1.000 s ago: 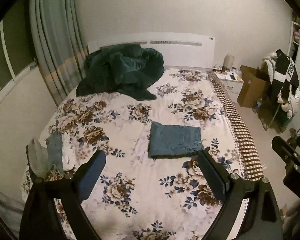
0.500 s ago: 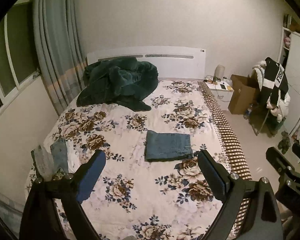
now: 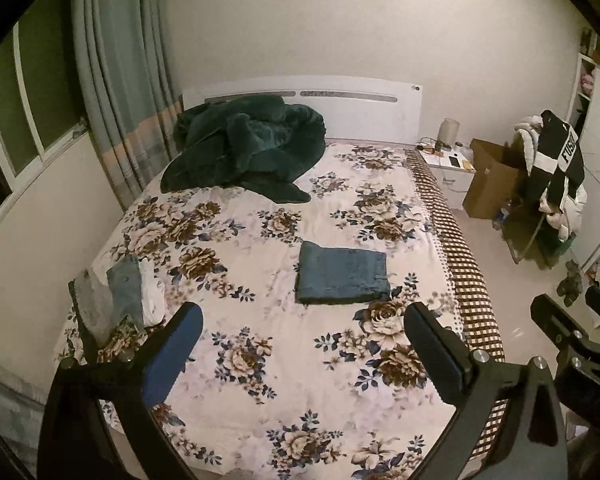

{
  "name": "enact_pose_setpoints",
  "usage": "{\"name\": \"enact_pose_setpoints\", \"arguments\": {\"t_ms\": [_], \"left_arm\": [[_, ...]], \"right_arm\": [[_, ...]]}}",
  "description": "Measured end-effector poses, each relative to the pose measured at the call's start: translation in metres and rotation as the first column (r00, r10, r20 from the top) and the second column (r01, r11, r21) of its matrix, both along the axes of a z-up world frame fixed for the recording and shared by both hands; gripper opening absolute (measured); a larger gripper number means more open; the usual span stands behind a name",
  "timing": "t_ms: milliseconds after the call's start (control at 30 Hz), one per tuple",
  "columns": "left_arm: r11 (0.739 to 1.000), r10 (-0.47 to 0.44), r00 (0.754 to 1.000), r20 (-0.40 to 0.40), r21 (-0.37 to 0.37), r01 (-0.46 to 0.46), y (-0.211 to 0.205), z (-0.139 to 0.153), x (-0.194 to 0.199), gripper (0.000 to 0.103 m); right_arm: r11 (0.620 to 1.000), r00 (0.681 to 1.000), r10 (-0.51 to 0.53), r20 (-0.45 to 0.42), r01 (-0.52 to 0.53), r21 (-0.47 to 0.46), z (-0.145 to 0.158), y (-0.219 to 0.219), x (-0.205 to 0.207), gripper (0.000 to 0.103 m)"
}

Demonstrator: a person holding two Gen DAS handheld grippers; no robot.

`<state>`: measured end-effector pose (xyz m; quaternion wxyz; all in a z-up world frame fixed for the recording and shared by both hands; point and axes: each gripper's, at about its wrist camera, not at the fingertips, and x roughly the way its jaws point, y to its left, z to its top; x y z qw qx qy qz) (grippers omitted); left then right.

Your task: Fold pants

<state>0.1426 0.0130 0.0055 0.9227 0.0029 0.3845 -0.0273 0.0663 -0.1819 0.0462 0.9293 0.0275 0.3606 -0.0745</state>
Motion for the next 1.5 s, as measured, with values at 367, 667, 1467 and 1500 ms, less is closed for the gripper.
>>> {"name": "enact_pose_setpoints", "arguments": {"t_ms": [367, 667, 1467, 1500], "left_arm": [[1.0, 0.004, 1.0, 0.013, 0.007, -0.004, 0.001, 0.006, 0.001, 0.103], [1.0, 0.005, 1.0, 0.009, 0.003, -0.005, -0.002, 0.006, -0.001, 0.103], [1.0, -0.011, 1.0, 0.004, -0.006, 0.011, -0.005, 0.007, -0.008, 0.103], [1.0, -0.012, 1.0, 0.005, -0.006, 0.012, -0.007, 0.008, -0.01, 0.103]], "right_arm": [[1.0, 1.0, 0.012, 0.001, -0.012, -0.002, 0.007, -0.001, 0.024, 0.103], [1.0, 1.0, 0.018, -0.009, -0.018, 0.008, 0.01, 0.0, 0.027, 0.103], [1.0, 1.0, 0.014, -0.013, -0.014, 0.008, 0.009, 0.002, 0.021, 0.103], [1.0, 1.0, 0.014, -0.013, -0.014, 0.008, 0.009, 0.002, 0.021, 0.103]]}}
